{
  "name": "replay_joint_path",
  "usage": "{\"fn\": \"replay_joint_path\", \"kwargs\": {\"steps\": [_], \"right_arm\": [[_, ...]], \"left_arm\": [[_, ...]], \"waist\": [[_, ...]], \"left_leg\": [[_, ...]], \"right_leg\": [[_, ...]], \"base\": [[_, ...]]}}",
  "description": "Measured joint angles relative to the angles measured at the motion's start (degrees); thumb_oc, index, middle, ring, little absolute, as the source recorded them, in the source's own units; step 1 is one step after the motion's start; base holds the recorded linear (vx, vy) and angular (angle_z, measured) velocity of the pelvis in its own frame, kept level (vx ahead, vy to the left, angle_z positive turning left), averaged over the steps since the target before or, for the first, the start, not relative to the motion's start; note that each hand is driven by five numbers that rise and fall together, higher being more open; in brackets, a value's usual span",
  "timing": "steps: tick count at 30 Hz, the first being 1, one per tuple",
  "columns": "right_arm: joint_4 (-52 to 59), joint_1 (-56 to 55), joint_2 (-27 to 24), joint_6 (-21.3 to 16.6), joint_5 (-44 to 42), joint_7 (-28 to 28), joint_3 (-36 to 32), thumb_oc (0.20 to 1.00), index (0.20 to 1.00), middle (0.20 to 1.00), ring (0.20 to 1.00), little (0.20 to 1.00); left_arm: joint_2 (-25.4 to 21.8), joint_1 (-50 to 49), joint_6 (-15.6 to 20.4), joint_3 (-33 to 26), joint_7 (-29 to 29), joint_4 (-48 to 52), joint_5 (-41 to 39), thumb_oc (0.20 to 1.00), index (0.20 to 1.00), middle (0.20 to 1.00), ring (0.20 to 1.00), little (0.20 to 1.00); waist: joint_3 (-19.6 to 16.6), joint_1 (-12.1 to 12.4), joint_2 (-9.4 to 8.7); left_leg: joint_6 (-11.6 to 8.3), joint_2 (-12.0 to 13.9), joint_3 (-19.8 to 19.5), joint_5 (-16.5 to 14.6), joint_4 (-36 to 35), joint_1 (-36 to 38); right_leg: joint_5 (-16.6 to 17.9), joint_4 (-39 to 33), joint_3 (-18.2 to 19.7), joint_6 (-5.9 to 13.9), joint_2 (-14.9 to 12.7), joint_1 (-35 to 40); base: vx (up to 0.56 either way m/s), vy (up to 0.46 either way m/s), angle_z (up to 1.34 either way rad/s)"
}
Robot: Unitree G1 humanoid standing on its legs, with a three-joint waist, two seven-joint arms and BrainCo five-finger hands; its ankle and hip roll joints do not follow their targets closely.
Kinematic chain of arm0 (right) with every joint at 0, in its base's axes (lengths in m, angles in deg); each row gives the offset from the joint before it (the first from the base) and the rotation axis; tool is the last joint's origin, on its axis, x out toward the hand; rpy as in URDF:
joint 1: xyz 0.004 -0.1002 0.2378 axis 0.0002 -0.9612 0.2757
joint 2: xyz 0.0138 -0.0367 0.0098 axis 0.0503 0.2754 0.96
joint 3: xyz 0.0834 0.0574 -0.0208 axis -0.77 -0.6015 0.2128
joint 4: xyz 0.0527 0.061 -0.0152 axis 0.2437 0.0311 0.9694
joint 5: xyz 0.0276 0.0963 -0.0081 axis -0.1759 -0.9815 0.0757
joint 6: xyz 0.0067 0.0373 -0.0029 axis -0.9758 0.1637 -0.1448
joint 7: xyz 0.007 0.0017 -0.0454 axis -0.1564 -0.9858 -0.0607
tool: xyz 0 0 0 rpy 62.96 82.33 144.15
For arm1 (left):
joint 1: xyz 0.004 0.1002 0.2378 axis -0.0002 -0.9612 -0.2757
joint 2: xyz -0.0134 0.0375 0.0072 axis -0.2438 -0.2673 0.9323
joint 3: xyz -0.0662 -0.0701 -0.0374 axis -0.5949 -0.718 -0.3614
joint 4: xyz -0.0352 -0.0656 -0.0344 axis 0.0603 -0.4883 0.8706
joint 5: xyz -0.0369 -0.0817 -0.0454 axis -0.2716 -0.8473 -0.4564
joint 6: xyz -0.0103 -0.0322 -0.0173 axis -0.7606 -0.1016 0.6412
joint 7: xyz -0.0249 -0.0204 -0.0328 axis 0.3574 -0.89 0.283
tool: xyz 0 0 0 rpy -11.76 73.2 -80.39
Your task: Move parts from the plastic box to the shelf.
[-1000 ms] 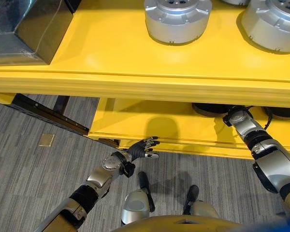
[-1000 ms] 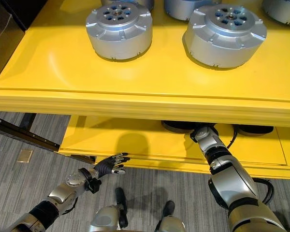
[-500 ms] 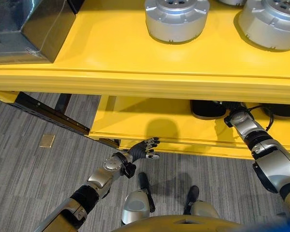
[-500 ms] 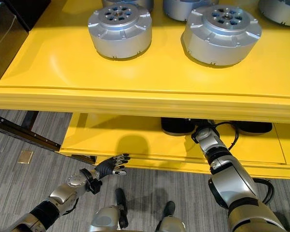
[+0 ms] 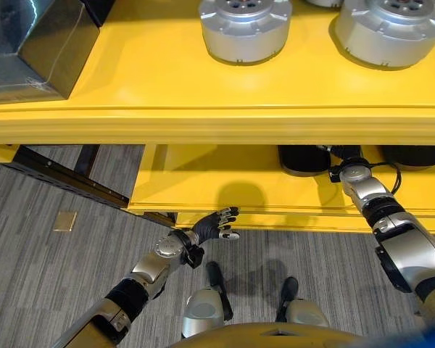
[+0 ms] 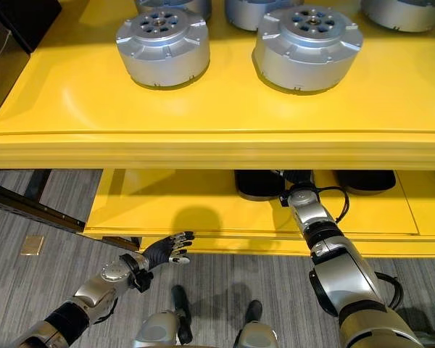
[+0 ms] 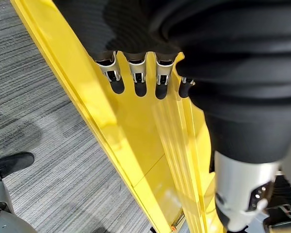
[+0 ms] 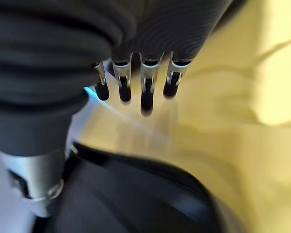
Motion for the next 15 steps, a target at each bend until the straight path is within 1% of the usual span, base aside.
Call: {"fn": "replay_joint_path", "kwargs": {"steps": [1,3,4,6,10,12,15], "right_arm": [[0.92,-0.13,0.00,-0.99,0.03,1.31,-0.27,1.000,1.000,1.000,1.000,1.000],[7.45,-2.00,0.51,-4.15,0.42,3.65,-2.64,1.000,1.000,1.000,1.000,1.000],[12.30,-3.51,0.96,-5.27,1.21,4.48,-3.11,1.000,1.000,1.000,1.000,1.000],[20.10,-6.56,1.54,-7.36,2.94,4.83,-3.13,1.000,1.000,1.000,1.000,1.000],[27.29,-11.30,1.49,-8.03,4.30,5.26,-3.53,1.000,1.000,1.000,1.000,1.000],[31.92,-17.33,1.49,-8.41,6.34,5.39,-3.89,1.000,1.000,1.000,1.000,1.000],[34.74,-24.83,1.50,-8.56,7.36,5.07,-4.62,1.000,1.000,1.000,1.000,1.000]], "left_arm": [[-0.01,-0.07,0.00,-0.01,0.06,0.05,-0.10,1.000,1.000,1.000,1.000,1.000],[0.00,-0.85,0.01,0.00,1.10,0.56,-1.07,1.000,1.000,1.000,1.000,1.000],[0.01,-1.45,0.01,-0.02,1.74,0.78,-1.41,1.000,1.000,1.000,1.000,1.000],[0.09,-2.58,0.01,-0.04,2.51,1.50,-1.46,1.000,1.000,1.000,1.000,1.000],[0.43,-3.99,0.38,-0.19,3.51,1.84,-1.43,1.000,1.000,1.000,1.000,1.000],[0.59,-6.25,1.03,-1.30,3.86,2.51,-1.30,1.000,1.000,1.000,1.000,1.000],[0.78,-8.35,1.71,-2.42,3.90,3.29,-1.03,1.000,1.000,1.000,1.000,1.000]], "waist": [[-0.01,-0.30,0.01],[-0.03,-1.04,0.01],[-0.04,-1.57,0.01],[-0.45,-1.87,0.00],[-0.83,-3.06,-0.26],[-1.60,-3.14,-0.70],[-2.20,-4.71,-1.21]], "left_leg": [[0.00,0.02,0.01,0.00,0.00,0.13],[0.01,0.05,0.11,-0.01,-0.04,0.30],[0.04,0.06,0.27,-0.05,-0.20,0.67],[0.15,0.08,1.29,-0.29,-0.11,1.06],[0.17,0.13,1.61,-0.31,-0.15,1.01],[0.21,0.22,2.66,-0.35,-0.39,1.02],[0.25,0.19,2.98,-0.38,-0.56,1.12]], "right_leg": [[-0.01,0.01,0.03,-0.02,0.00,0.06],[-0.02,0.17,0.13,-0.04,0.02,0.03],[-0.06,0.19,0.27,-0.06,0.03,-0.02],[-0.05,0.33,1.26,-0.07,0.08,-0.08],[-0.07,0.76,1.68,-0.10,0.06,-0.86],[-0.07,0.87,2.53,-0.11,0.03,-1.51],[-0.07,1.08,2.92,-0.09,0.03,-1.75]], "base": [[0.00,0.000,0.00],[0.01,0.010,-0.02],[0.01,0.017,-0.12],[0.00,0.016,-0.19],[-0.01,0.017,-0.06],[-0.02,0.019,-0.19],[-0.03,0.026,-0.09]]}}
